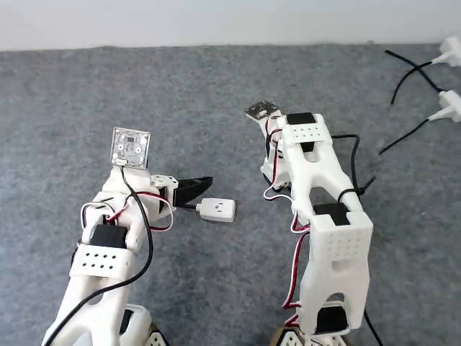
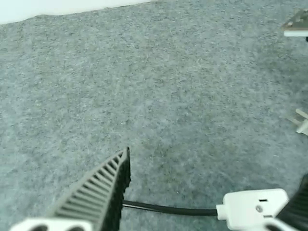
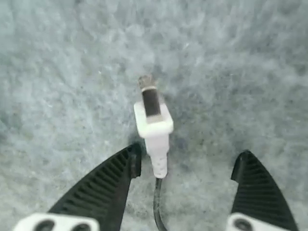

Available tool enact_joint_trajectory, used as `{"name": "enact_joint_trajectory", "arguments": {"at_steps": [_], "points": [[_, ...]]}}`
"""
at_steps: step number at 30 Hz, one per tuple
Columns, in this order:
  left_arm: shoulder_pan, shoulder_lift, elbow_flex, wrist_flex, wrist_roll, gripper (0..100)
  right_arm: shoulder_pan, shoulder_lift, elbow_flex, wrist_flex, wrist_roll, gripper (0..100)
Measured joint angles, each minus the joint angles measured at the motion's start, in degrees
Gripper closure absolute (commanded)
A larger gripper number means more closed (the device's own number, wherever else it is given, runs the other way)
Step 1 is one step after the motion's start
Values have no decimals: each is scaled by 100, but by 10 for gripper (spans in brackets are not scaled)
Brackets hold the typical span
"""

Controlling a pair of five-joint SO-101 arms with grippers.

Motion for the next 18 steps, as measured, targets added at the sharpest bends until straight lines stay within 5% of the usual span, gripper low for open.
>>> {"name": "enact_joint_trajectory", "arguments": {"at_steps": [9, 18], "points": [[0, 0, -9, 0, 0, 504, 26, -18, -97, -79, 0, 992], [0, 0, -9, 0, 0, 504, 26, -9, -97, -79, 0, 989]]}}
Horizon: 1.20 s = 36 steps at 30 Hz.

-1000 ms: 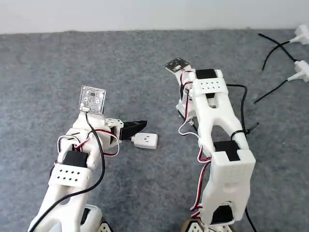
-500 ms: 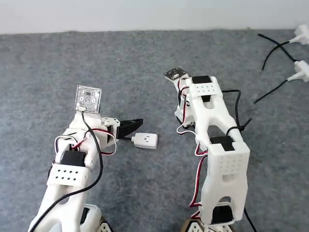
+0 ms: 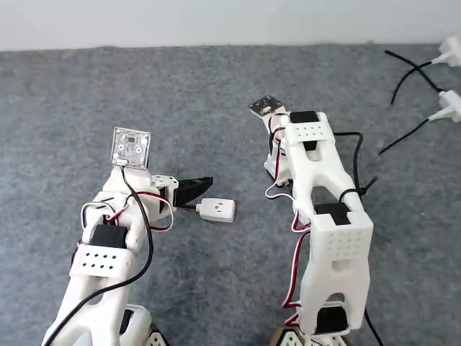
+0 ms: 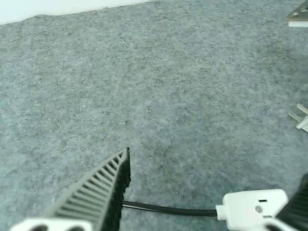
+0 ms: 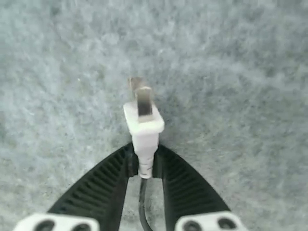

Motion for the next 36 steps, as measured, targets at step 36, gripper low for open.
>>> {"name": "enact_joint_trajectory", "arguments": {"at_steps": [36], "points": [[0, 0, -651, 316, 949, 504, -1407, -2910, -290, 1996, -220, 988]]}}
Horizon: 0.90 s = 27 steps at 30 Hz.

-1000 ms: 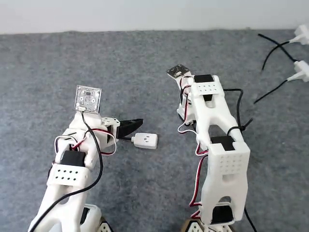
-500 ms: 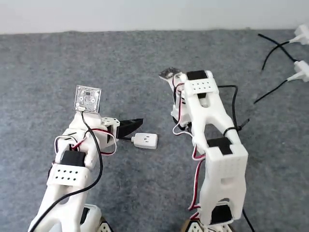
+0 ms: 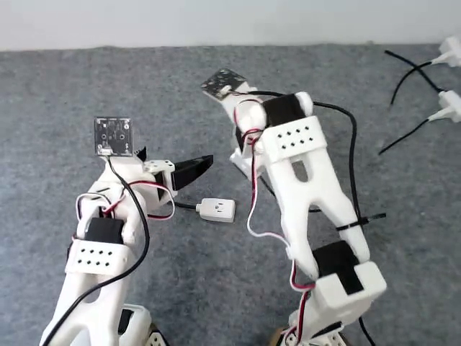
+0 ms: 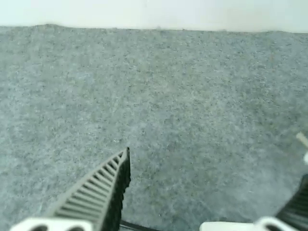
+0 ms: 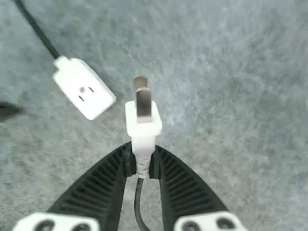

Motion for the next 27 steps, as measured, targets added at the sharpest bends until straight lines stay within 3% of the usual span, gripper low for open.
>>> {"name": "enact_joint_trajectory", "arguments": {"at_steps": [9, 20, 27], "points": [[0, 0, -571, 800, 70, 504, -695, -211, 0, 132, -114, 988], [9, 0, -580, 800, 97, 504, -1046, -554, 0, 448, -229, 988], [-18, -44, -141, 299, 105, 504, -1046, -1002, 0, 492, -229, 988]]}}
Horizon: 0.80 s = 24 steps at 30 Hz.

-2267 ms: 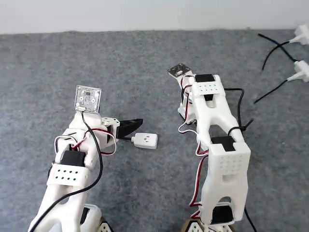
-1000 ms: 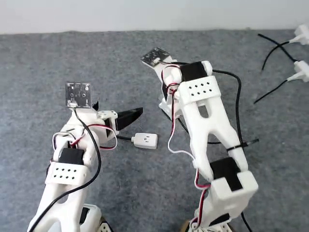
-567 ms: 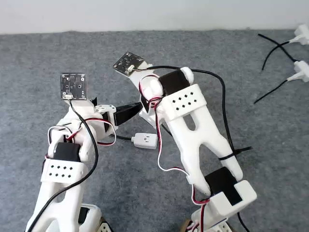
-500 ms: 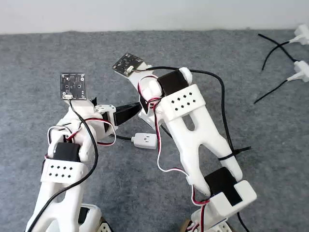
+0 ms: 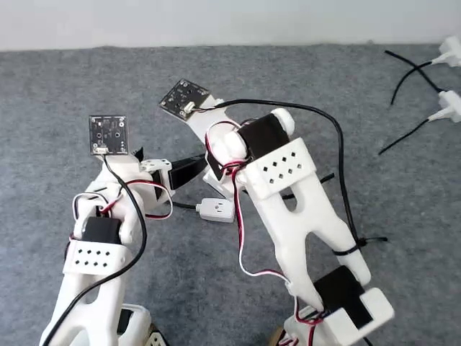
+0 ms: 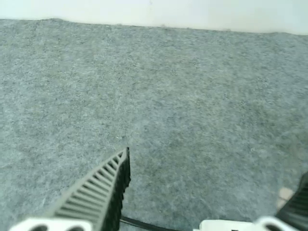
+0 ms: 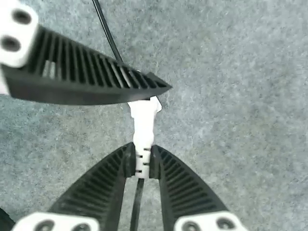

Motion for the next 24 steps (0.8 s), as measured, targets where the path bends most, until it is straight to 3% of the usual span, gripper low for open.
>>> {"name": "enact_joint_trajectory", "arguments": {"at_steps": [24], "points": [[352, 0, 334, -26, -352, 504, 9, -79, -677, 105, -149, 988]]}}
